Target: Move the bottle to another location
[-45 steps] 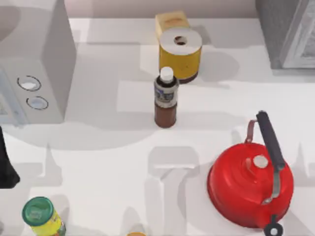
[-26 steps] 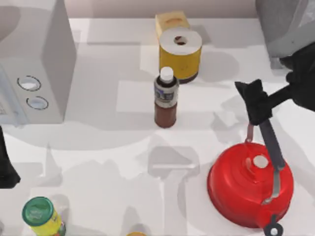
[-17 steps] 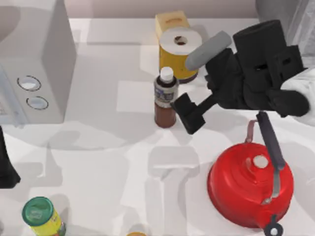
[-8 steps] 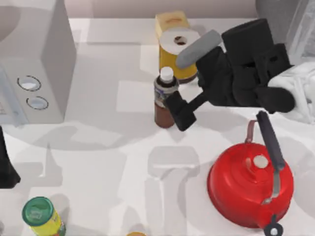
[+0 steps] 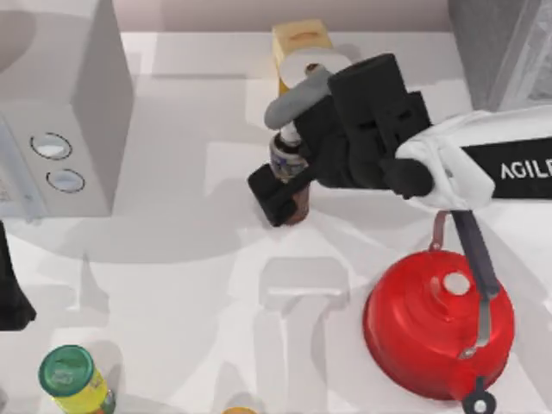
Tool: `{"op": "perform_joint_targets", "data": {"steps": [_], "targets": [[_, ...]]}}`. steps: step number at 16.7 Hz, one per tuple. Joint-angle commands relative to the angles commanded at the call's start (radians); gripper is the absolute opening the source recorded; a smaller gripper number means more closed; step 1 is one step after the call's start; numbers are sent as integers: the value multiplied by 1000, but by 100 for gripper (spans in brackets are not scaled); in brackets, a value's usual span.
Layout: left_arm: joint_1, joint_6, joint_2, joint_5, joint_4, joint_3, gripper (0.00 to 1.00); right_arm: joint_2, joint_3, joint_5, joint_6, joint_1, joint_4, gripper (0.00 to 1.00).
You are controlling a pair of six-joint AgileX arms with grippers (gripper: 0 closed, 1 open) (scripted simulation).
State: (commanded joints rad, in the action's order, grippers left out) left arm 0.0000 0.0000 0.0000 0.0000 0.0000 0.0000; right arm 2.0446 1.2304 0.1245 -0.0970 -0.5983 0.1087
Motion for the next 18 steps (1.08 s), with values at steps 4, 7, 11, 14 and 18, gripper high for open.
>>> {"op": "perform_joint_targets", "data": {"steps": [4,7,11,14,18], "targets": [[0,0,0,0,0,0,100,23,12,-1,1,-1,11,100],[0,0,0,0,0,0,100,23,12,-1,1,-1,11,85],[0,0,0,0,0,0,100,23,12,-1,1,-1,11,55],[0,0,0,0,0,0,100,23,12,-1,1,-1,11,32],[0,0,0,0,0,0,100,23,12,-1,1,-1,11,2]]}}
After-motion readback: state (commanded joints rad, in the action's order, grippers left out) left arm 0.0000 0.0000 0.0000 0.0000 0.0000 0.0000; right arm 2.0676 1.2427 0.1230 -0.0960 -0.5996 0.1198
